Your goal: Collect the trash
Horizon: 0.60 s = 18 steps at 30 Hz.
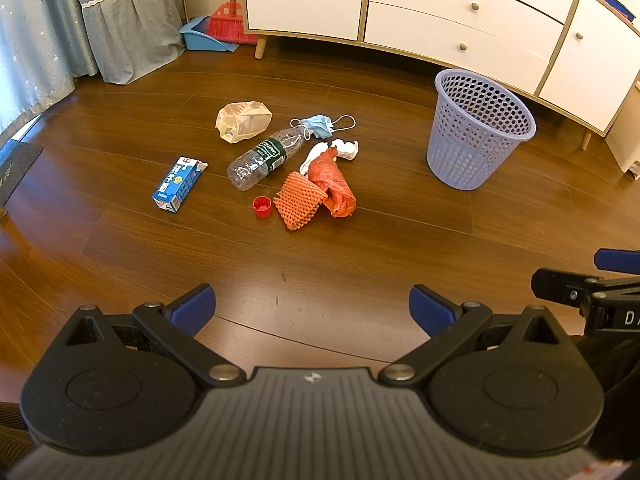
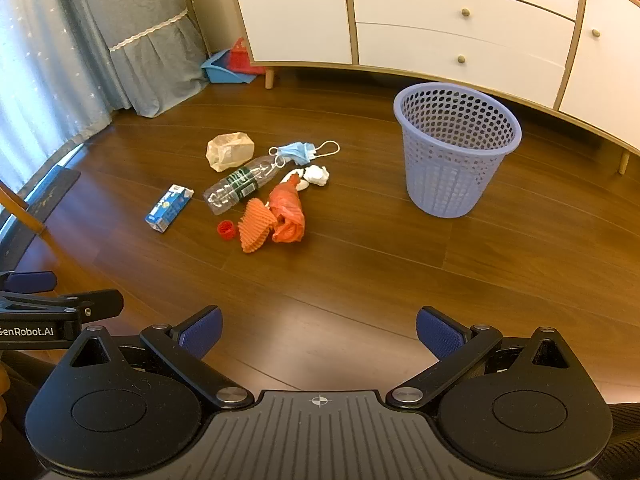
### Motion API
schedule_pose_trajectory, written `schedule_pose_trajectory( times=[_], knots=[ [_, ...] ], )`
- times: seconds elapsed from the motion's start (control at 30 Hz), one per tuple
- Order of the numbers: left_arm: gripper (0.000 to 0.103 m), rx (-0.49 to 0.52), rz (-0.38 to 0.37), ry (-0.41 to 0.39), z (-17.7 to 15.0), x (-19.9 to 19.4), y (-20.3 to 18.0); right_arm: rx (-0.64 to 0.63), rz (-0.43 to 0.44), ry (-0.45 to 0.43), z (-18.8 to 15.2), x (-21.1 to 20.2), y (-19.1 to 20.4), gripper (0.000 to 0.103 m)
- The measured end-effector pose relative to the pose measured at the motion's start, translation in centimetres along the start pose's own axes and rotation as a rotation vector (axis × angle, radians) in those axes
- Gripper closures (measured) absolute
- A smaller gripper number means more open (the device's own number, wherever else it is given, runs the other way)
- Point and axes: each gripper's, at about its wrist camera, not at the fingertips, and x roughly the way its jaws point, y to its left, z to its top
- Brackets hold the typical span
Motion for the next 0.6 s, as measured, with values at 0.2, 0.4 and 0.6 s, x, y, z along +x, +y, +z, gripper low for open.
schedule_pose_trajectory(
  times=[0.2, 0.4, 0.6],
  knots=[
    [0.001, -0.002, 0.000, 0.000, 0.01, 0.00, 0.01, 0.000, 0.001, 0.003, 0.02, -0.12, 0.58, 0.002],
    [0.001, -0.003, -0.002, 0.002, 0.01, 0.20, -0.03, 0.001, 0.001, 0.005, 0.22, -0.07, 0.74, 0.002],
    [0.001, -0.004, -0.002, 0.001, 0.08, -0.24, 0.38, -0.003, 0.002, 0.007, 0.36, -0.19, 0.67, 0.002]
  ],
)
